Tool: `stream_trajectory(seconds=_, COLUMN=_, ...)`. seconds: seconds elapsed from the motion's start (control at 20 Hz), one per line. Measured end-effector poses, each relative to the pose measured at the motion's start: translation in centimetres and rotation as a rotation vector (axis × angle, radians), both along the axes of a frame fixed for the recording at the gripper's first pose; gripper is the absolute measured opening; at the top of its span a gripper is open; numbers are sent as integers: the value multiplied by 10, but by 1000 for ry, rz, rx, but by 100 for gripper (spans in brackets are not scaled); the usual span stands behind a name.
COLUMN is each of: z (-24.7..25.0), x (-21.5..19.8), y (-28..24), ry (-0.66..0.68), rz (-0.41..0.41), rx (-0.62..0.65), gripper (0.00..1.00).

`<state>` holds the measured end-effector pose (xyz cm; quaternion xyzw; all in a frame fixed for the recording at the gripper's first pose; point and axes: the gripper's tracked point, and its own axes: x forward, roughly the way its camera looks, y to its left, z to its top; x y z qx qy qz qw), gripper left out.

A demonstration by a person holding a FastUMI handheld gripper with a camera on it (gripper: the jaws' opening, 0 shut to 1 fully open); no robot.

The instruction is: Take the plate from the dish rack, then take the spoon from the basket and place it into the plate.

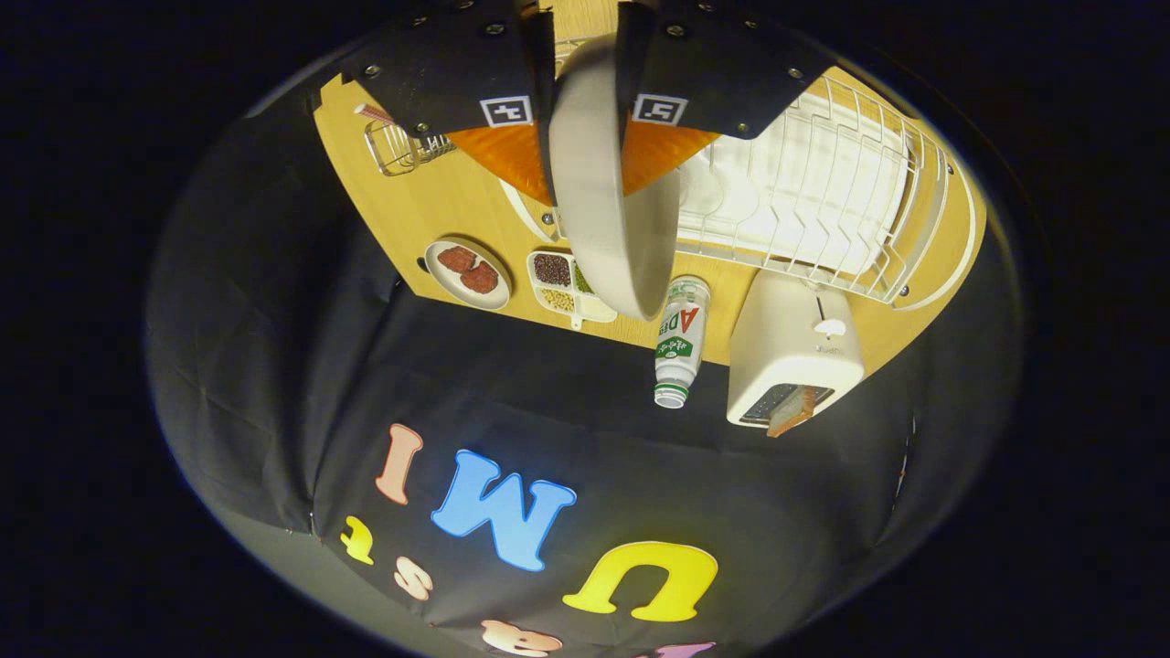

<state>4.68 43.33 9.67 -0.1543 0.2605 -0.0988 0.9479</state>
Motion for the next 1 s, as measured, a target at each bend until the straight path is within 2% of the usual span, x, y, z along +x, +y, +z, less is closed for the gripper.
stream_trajectory(seconds=0.15, z=22, x=-9, y=-3, ry=-19, rz=-7, rx=-90, gripper=26)
stream_trajectory(seconds=0.35, z=47, x=-34, y=-6, ry=-53, rz=-34, rx=-82, gripper=25)
stream_trajectory(seconds=0.55, z=52, x=-77, y=-6, ry=-51, rz=-29, rx=-77, gripper=26)
stream_trajectory(seconds=1.0, z=21, x=-164, y=12, ry=-11, rz=111, rx=-19, gripper=25)
